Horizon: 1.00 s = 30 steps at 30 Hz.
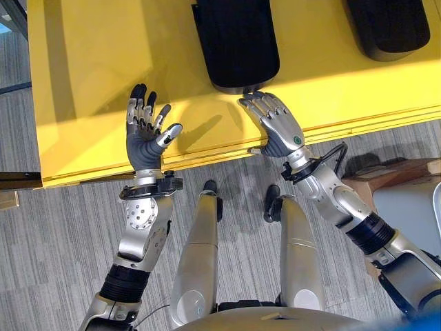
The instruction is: Move parts from the plastic box to the shelf.
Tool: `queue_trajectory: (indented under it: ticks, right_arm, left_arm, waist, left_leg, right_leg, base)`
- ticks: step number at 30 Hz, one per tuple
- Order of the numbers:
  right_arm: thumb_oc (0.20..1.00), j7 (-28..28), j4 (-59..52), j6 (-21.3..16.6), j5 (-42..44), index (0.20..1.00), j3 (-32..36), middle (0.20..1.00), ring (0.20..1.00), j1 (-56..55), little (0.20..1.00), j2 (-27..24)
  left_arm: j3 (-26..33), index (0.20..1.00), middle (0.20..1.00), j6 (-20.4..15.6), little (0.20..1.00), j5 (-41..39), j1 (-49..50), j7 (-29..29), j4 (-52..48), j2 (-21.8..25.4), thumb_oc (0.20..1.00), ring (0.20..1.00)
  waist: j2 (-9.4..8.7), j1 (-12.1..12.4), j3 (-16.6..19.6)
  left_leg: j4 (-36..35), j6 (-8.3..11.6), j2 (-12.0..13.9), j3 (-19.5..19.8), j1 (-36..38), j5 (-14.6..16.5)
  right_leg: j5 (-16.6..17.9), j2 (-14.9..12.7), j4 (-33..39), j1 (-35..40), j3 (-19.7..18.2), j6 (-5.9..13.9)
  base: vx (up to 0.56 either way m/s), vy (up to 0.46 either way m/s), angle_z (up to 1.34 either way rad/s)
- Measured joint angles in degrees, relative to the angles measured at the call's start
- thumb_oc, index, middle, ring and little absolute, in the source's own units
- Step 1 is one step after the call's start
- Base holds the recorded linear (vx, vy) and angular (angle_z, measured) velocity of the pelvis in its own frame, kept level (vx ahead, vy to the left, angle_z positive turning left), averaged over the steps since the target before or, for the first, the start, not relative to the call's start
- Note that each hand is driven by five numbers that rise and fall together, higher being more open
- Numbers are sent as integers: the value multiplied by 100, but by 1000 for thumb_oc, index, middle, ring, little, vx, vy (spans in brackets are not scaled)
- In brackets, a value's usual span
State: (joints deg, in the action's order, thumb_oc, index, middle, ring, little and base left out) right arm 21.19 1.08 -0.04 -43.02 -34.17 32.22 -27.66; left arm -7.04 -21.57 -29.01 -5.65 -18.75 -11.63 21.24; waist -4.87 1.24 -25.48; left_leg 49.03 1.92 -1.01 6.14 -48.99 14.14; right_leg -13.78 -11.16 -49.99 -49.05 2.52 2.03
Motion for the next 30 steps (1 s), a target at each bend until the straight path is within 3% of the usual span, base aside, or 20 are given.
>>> queue_trajectory:
  ticks: [12, 30]
  right_arm:
    - [1000, -36, 87, 70, 129, 1000, -40, 1000, 1000, 169, 1000, 11]
    - [1000, -595, 253, 220, 494, 1000, -5, 1000, 1000, 536, 1000, -5]
  left_arm:
    - [-1, 1000, 1000, 14, 1000, -140, -1, 0, 5, 19, 1000, 1000]
    - [139, 1000, 1000, 222, 1000, -365, 97, 252, 5, 88, 1000, 1000]
  waist:
    - [20, 66, -2]
    - [69, 149, 36]
  left_leg:
    - [-70, 42, 2, 17, -1, -44]
    - [-179, 53, 10, 99, 9, -150]
  right_leg:
    - [2, 6, -20, -45, 8, -14]
    - [33, 12, 15, -49, 94, -45]
  base:
    - [0, 0, 0]
    - [1, -2, 0]
